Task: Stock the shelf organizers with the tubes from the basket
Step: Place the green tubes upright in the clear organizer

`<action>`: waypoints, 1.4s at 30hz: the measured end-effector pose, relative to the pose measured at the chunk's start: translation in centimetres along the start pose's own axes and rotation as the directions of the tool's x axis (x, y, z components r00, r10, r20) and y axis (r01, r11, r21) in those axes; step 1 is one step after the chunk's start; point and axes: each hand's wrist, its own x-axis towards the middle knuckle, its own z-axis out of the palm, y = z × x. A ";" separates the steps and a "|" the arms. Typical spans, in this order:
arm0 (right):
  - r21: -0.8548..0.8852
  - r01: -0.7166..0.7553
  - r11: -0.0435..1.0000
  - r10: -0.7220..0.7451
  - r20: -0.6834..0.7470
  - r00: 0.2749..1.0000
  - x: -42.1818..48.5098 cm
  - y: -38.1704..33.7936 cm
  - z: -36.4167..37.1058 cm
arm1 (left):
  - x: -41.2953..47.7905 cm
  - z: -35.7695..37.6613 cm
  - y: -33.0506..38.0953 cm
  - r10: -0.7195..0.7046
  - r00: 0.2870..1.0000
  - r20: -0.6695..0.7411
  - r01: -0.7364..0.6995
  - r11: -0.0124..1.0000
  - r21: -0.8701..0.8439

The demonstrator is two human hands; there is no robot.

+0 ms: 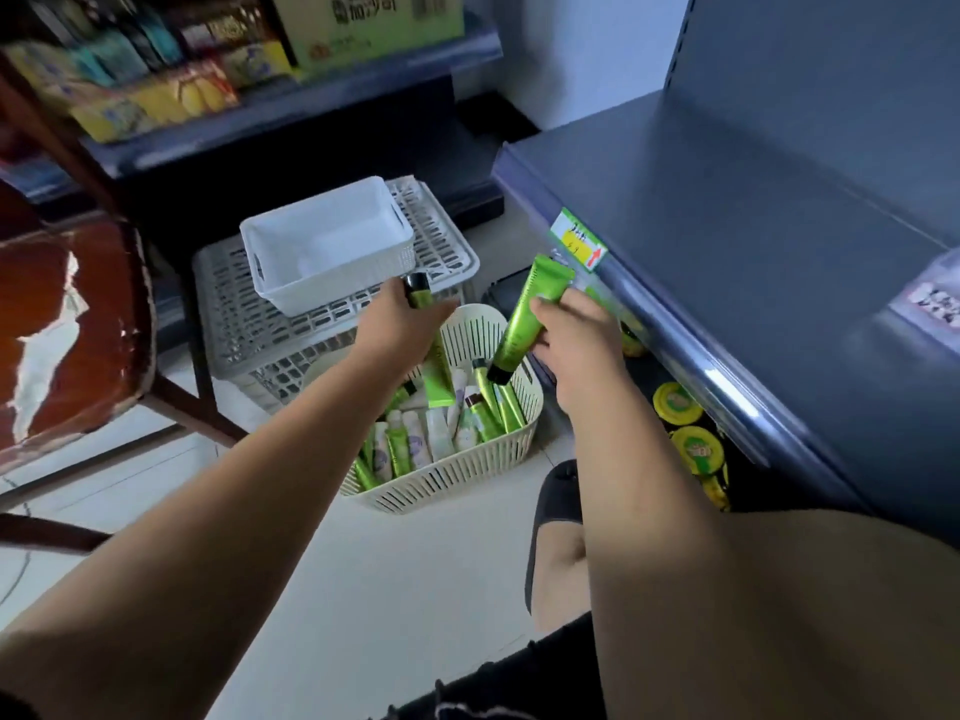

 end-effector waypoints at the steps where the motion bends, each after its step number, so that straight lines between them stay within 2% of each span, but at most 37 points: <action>1: -0.013 0.026 1.000 -0.026 -0.016 1.000 -0.6 -0.2 -0.4 | -0.3 -0.2 0.7 0.014 1.000 0.006 -0.014 1.000 0.013; 8: -0.033 0.191 0.981 -0.193 -0.060 0.979 -4.8 -2.7 -2.1 | -2.1 -0.7 4.8 0.055 0.962 0.269 0.037 0.945 -0.324; 11: -0.068 0.283 0.957 -0.289 -0.103 0.952 -6.4 -4.2 -3.4 | -3.4 -1.3 6.5 0.150 0.946 0.286 -0.018 0.909 -0.416; 15: 0.013 0.352 0.936 -0.345 -0.179 0.921 -9.4 -7.0 -6.1 | -6.1 -2.3 9.5 0.201 0.949 0.243 -0.016 0.800 -0.600; 20: -0.093 0.493 0.865 -0.497 -0.281 0.821 -13.9 -10.8 -10.7 | -9.9 0.3 13.2 0.125 0.933 0.337 0.200 0.599 -0.776; 23: -0.199 0.539 0.819 -0.569 -0.400 0.718 -16.8 -11.9 -14.2 | -14.4 3.1 15.8 0.232 0.843 0.485 0.298 0.550 -0.780; 28: -0.191 0.580 0.792 -0.572 -0.563 0.596 -22.9 -12.6 -21.0 | -23.7 7.5 18.8 0.454 0.631 0.629 0.232 0.663 -0.711; 30: -0.205 0.602 0.772 -0.573 -0.634 0.519 -25.6 -12.6 -24.0 | -26.8 9.2 19.5 0.473 0.548 0.690 0.261 0.687 -0.678; 34: -0.334 0.570 0.751 -0.595 -0.716 0.364 -30.5 -11.9 -29.7 | -32.4 11.9 20.6 0.410 0.413 0.813 0.507 0.638 -0.580; 36: -0.401 0.533 0.745 -0.602 -0.749 0.278 -32.3 -11.5 -31.8 | -35.1 13.1 20.7 0.424 0.343 0.838 0.537 0.644 -0.546; 38: -0.416 0.501 0.759 -0.587 -0.770 0.250 -33.8 -11.1 -33.5 | -37.5 14.6 20.5 0.458 0.291 0.840 0.426 0.725 -0.542; 40: -0.399 0.506 0.765 -0.574 -0.779 0.253 -35.1 -10.8 -34.9 | -39.6 16.0 20.4 0.512 0.263 0.817 0.210 0.797 -0.567; 42: -0.408 0.517 0.752 -0.590 -0.766 0.253 -36.1 -10.5 -36.2 | -41.2 17.3 20.3 0.554 0.220 0.803 0.022 0.820 -0.572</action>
